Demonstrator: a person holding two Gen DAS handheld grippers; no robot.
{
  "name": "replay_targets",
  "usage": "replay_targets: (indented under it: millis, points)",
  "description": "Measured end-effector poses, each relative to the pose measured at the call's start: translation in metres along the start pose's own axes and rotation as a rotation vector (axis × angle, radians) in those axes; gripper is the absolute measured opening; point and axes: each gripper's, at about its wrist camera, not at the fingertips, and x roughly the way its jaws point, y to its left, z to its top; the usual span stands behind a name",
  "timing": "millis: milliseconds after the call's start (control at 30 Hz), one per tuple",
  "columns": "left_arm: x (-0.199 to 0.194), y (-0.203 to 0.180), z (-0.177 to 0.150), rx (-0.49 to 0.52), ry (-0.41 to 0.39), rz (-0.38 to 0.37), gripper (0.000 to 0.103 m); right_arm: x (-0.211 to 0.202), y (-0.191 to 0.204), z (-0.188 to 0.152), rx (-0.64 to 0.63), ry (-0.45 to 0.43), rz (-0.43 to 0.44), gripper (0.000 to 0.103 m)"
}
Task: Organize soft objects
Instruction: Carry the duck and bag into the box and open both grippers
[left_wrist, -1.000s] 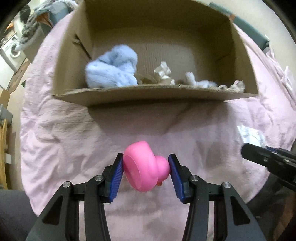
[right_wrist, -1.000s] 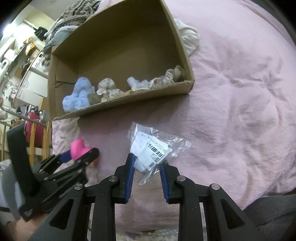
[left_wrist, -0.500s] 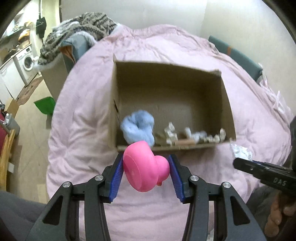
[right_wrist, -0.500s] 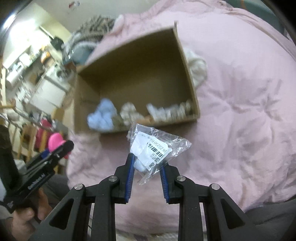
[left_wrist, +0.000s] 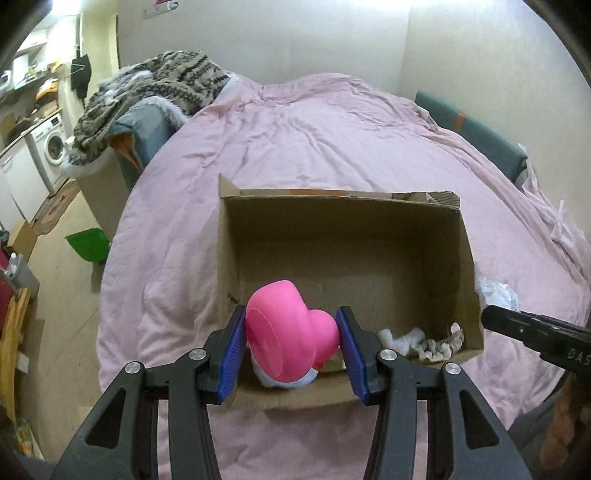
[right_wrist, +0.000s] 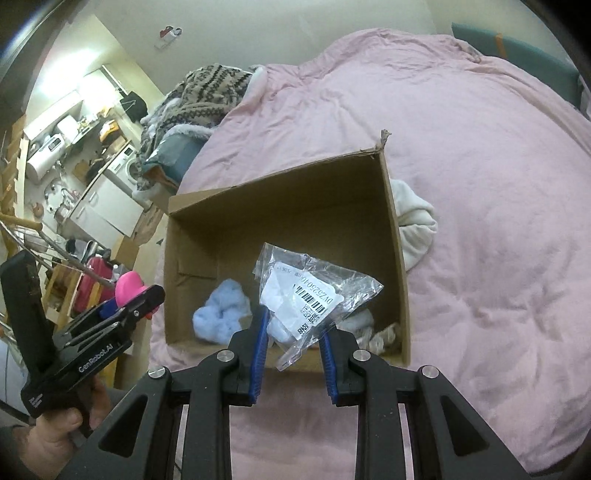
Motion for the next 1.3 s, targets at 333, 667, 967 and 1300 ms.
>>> replay_targets:
  millis: [333, 667, 967, 1300]
  points:
    - [0.040, -0.001, -0.019, 0.019, 0.040, 0.001, 0.045, 0.036, -0.013, -0.005, 0.025, 0.046, -0.004, 0.028]
    - [0.048, -0.004, -0.022, 0.031, 0.035, 0.024, 0.044, 0.059, -0.003, -0.013, -0.023, 0.094, -0.037, 0.028]
    - [0.051, -0.012, -0.024, 0.051, 0.048, 0.010, 0.044, 0.067, -0.003, -0.012, -0.012, 0.107, -0.033, 0.028]
    - [0.050, -0.017, -0.026, 0.079, 0.047, 0.020, 0.048, 0.063, -0.001, -0.014, -0.036, 0.091, -0.037, 0.028]
